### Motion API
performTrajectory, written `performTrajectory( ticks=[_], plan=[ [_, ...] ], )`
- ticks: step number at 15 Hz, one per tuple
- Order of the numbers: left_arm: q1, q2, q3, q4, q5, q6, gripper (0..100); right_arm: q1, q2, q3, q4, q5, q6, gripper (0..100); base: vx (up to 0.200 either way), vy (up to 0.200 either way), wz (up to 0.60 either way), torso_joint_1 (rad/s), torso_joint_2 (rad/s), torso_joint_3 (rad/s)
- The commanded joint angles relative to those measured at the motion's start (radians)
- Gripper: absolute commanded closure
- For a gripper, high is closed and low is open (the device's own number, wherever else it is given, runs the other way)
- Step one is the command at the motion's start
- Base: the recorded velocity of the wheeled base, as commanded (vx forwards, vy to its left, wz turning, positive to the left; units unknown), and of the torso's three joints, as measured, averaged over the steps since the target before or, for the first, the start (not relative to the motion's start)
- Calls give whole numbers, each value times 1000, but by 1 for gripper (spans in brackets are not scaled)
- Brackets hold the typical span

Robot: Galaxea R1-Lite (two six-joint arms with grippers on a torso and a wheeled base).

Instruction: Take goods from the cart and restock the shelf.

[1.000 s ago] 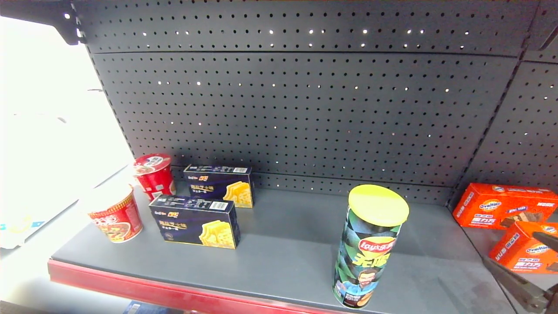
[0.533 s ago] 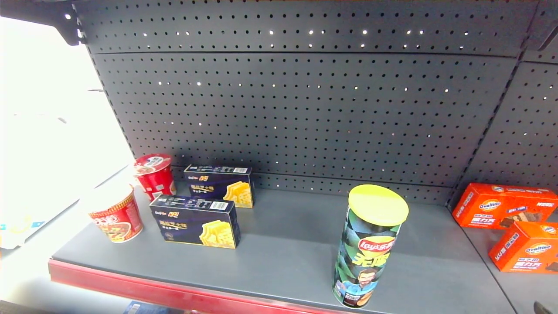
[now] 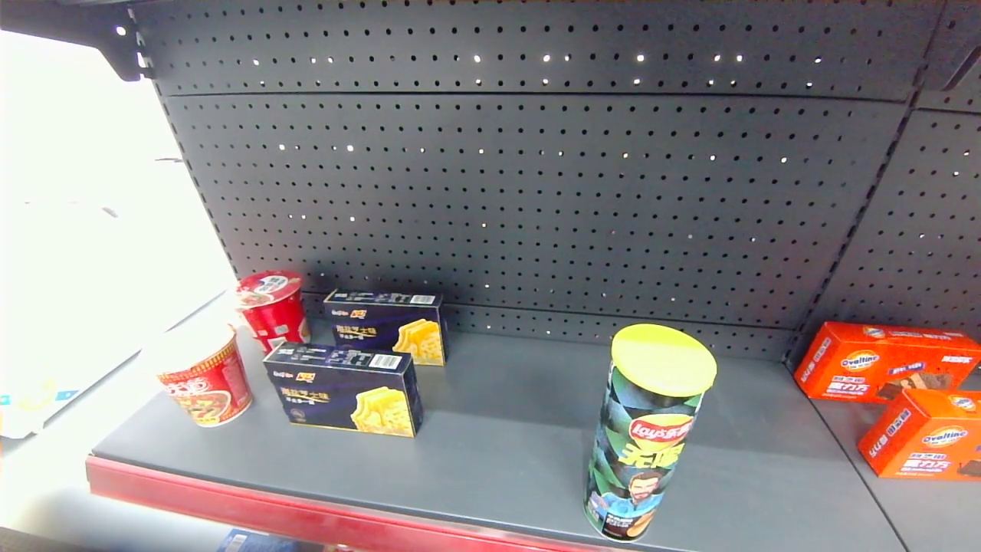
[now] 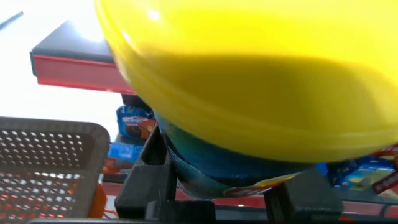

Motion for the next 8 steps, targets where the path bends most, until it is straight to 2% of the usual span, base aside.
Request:
performTrajectory(
  ticks=[1, 3, 5, 8],
  plan=[
    [0, 2, -92, 3, -16, 42, 100, -2, -46, -1, 1, -26, -2, 0, 0, 0, 0, 0, 0, 0],
    [-5, 26, -184, 38, -30, 42, 100, -2, -46, -1, 1, -26, -2, 0, 0, 0, 0, 0, 0, 0],
    [-14, 46, -259, 75, -74, 42, 100, 3, -46, -1, 1, -23, -27, 0, 0, 0, -600, 0, 2, 2],
    [-16, 80, -323, 77, -77, 42, 100, 13, -46, -1, -1, 7, -65, 0, 0, 0, -600, 4, -1, 4]
  ],
)
